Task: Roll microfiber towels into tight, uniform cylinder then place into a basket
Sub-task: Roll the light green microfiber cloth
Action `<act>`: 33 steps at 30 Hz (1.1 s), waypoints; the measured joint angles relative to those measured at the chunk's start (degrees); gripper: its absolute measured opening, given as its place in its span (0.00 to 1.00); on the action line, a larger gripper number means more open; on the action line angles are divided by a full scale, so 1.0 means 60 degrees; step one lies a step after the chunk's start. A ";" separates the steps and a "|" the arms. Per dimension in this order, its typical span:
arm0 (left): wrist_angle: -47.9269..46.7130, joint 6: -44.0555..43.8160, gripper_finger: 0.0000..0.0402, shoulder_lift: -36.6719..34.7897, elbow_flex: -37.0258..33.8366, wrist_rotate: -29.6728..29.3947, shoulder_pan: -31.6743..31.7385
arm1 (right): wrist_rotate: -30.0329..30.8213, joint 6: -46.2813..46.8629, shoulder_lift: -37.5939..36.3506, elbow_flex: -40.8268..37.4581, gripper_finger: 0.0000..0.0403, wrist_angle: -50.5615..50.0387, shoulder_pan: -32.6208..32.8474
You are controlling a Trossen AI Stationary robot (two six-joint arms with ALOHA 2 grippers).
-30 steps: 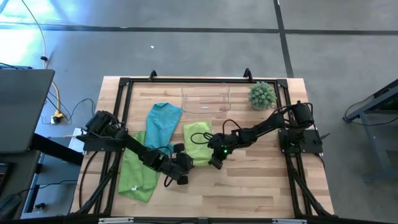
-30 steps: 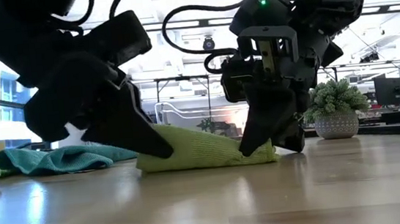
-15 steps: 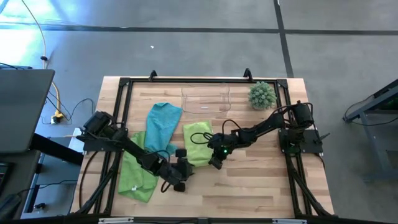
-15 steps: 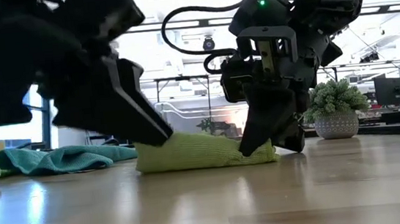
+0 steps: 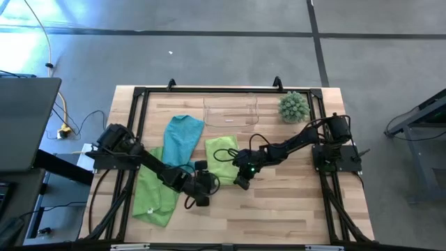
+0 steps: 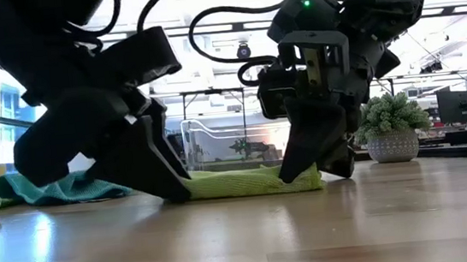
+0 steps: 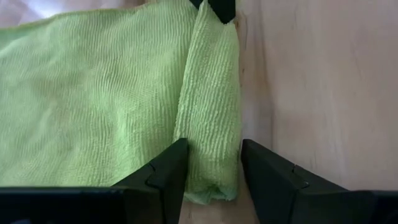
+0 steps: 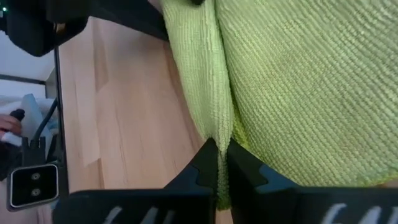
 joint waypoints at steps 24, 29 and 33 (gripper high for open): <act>0.0126 -0.0574 0.36 0.0268 0.0000 0.0205 0.0019 | 0.1608 -0.7492 -0.2578 -0.0022 0.31 -0.1040 0.1387; 0.0144 -0.0711 0.36 0.0268 -0.0007 0.0215 0.0019 | 0.3993 -0.8400 -0.1675 -0.0022 0.31 -0.0672 0.2083; 0.0145 -0.0712 0.36 0.0268 -0.0007 0.0230 0.0019 | 0.4912 -0.8257 -0.1078 -0.0022 0.31 -0.0356 0.2159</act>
